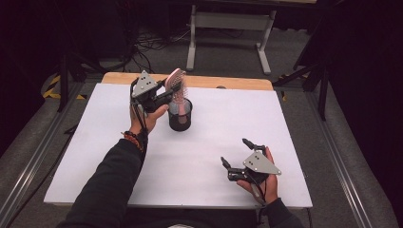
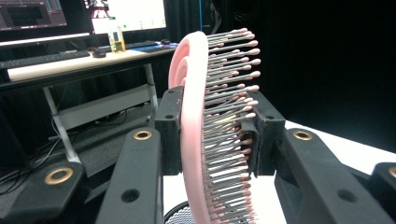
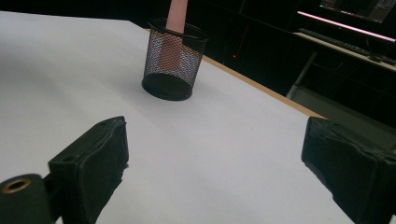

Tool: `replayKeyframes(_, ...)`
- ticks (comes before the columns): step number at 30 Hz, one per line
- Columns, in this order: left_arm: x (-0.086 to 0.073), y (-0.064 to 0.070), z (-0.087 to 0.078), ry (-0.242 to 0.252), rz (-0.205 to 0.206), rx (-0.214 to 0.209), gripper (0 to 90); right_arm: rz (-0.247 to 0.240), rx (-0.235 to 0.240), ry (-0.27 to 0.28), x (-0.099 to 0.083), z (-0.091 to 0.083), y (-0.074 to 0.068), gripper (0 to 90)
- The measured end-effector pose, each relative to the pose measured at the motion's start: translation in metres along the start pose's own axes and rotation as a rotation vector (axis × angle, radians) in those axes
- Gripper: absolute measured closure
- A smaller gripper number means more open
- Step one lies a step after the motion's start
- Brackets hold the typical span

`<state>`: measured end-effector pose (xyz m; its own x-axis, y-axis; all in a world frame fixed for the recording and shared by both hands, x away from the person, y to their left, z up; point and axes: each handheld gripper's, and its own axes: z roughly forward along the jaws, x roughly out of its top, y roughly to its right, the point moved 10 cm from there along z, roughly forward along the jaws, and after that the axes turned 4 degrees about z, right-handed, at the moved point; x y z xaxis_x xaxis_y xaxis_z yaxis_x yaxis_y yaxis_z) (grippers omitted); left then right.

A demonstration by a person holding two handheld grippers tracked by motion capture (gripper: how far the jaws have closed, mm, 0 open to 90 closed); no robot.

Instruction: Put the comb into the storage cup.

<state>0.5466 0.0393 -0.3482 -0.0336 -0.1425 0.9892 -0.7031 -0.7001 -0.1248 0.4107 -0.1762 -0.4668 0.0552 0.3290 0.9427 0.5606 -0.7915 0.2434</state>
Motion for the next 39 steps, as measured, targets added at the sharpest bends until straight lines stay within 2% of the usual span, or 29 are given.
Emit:
replayKeyframes(5,-0.004,0.000,0.002,-0.013,-0.008,-0.004,63.7,-0.003,0.005,-0.008,-0.001,0.001,-0.001,8.2)
replayKeyframes(7,-0.005,0.000,0.003,-0.016,0.000,-0.002,63.7,-0.004,0.004,-0.012,-0.002,0.001,-0.001,8.2)
replayKeyframes(14,-0.010,-0.001,0.004,-0.010,-0.025,-0.001,63.6,-0.003,0.006,-0.016,-0.003,0.002,-0.001,8.3)
replayKeyframes(39,-0.032,-0.001,0.008,-0.039,-0.063,-0.011,63.0,-0.013,0.015,-0.036,-0.006,0.004,-0.003,8.2)
